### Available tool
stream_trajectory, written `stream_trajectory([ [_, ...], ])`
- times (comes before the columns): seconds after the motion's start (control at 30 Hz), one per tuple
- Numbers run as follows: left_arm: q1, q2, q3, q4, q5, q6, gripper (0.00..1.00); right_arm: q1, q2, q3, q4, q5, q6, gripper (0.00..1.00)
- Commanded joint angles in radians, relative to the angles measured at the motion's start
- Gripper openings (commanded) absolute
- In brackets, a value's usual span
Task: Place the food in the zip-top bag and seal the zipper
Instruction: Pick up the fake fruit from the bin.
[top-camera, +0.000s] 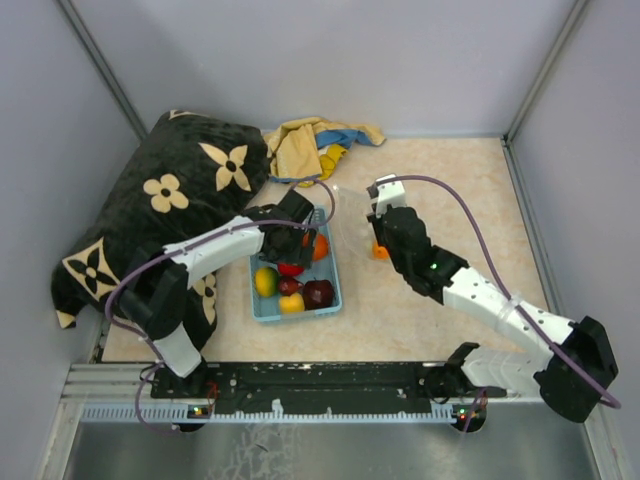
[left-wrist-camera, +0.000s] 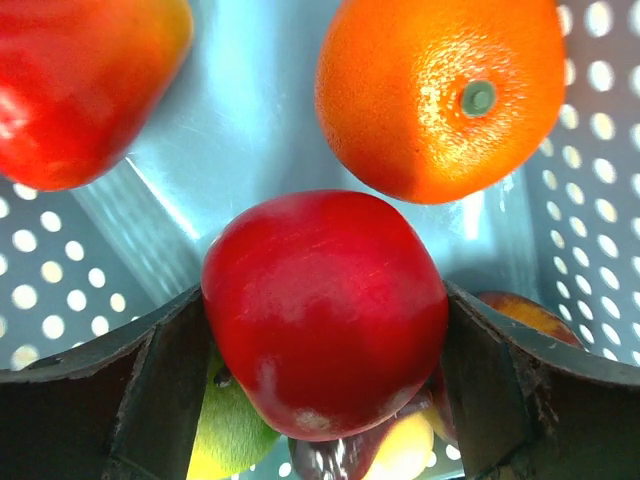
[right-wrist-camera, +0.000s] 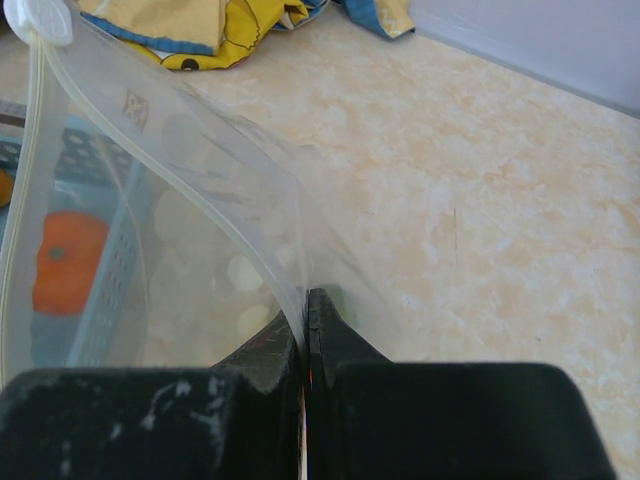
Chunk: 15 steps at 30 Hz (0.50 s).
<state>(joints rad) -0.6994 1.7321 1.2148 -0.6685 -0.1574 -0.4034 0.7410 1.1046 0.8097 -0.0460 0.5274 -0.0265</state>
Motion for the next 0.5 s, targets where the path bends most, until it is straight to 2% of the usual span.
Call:
stream_trajectory([
  [0.0,0.005,-0.110,-0.014,0.033,-0.031,-0.007,0.77,-0.011,0.017,0.030,0.027,0.004,-0.018,0.01],
  [0.27,0.034,-0.290,-0.061,0.107,-0.035,-0.040,0.74,-0.011,0.017,0.034,0.036,0.003,-0.026,0.01],
  [0.47,0.037,-0.492,-0.121,0.296,0.075,-0.002,0.74,-0.011,0.038,0.053,0.039,-0.027,-0.026,0.01],
])
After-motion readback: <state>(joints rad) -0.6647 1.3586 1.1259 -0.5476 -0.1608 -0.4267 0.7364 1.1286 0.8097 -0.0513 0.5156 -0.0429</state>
